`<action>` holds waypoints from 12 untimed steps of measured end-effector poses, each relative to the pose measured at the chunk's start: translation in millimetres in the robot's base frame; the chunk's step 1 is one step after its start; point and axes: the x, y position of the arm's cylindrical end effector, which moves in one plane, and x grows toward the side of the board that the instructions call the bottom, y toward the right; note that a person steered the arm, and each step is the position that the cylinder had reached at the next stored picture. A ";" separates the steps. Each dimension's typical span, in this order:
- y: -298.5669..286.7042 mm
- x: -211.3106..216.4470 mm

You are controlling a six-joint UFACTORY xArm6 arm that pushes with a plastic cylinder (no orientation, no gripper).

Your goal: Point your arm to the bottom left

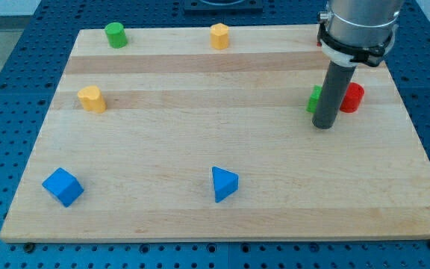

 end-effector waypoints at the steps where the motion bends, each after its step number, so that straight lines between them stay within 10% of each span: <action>1: -0.3 -4.7; 3: -1.9 1.1; 7: -47.8 173.4; 12: -345.6 173.0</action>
